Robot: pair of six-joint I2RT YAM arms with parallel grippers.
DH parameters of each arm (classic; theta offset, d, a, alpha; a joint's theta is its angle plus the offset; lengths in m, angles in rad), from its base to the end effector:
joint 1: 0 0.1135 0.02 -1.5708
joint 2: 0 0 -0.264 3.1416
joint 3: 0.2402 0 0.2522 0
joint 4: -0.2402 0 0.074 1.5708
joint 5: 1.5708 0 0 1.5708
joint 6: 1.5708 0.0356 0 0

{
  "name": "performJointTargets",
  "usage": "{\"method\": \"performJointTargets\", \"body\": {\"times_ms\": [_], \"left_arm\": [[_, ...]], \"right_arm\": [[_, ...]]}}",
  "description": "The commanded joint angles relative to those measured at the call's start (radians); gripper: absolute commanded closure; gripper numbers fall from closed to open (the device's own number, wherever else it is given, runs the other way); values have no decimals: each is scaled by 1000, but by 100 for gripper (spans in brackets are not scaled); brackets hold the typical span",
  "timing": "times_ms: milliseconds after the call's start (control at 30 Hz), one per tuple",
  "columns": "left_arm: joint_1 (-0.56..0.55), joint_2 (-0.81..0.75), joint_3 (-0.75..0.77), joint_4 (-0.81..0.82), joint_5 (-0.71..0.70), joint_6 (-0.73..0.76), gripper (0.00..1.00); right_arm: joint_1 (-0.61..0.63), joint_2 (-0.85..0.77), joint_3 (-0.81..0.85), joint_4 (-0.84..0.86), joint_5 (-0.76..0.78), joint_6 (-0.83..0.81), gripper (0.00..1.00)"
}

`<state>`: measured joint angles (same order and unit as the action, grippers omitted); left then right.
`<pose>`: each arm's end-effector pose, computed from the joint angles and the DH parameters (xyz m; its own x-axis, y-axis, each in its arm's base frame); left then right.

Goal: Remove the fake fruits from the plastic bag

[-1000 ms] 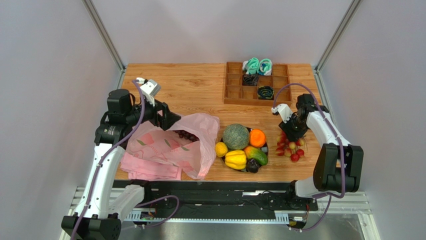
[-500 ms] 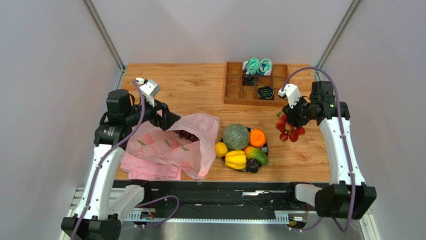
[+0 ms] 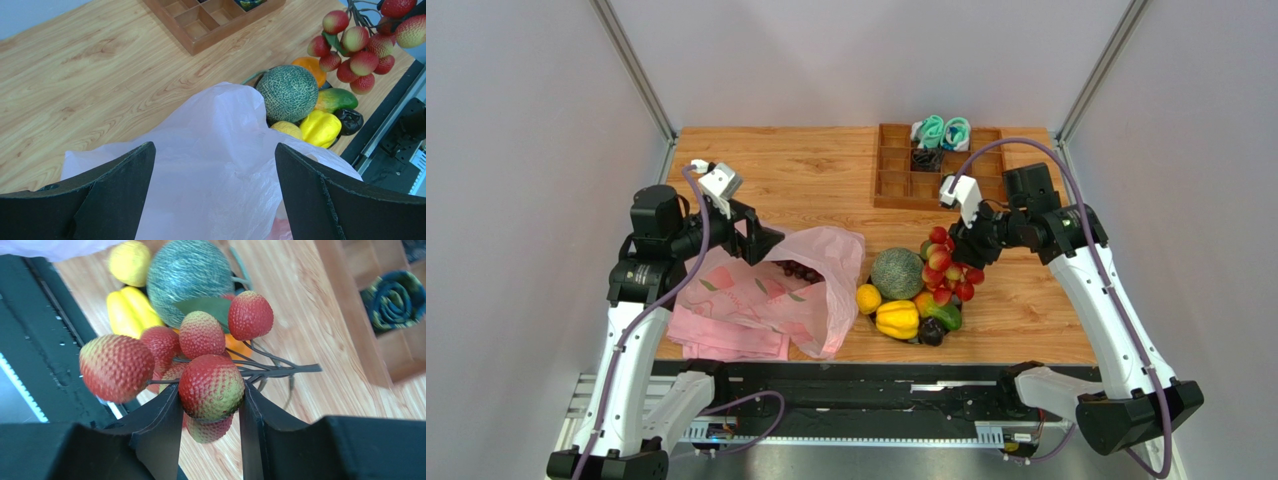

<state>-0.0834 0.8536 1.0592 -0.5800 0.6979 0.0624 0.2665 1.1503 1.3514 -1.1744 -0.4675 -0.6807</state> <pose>0.1658 -0.0368 0.3842 -0.3226 0.0749 -0.9436 0.6813 0.7104 -0.1765 0.1885 0.0681 0.3748 -0.3179 -0.6692 -0.6717 -0.8747 0.4804 -0.0645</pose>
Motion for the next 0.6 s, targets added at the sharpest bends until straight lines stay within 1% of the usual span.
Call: {"method": "performJointTargets", "body": {"times_ms": [0, 167, 367, 567], "left_arm": [[7, -28, 4, -3, -5, 37, 2], [7, -50, -8, -7, -12, 47, 2], [8, -64, -24, -6, -11, 47, 2], [8, -64, -27, -11, -8, 48, 2]], "right_arm": [[77, -9, 26, 9, -17, 81, 80], [92, -6, -12, 7, -11, 87, 79], [111, -8, -109, 59, 10, 109, 77], [129, -1, -149, 85, 20, 115, 76]]}}
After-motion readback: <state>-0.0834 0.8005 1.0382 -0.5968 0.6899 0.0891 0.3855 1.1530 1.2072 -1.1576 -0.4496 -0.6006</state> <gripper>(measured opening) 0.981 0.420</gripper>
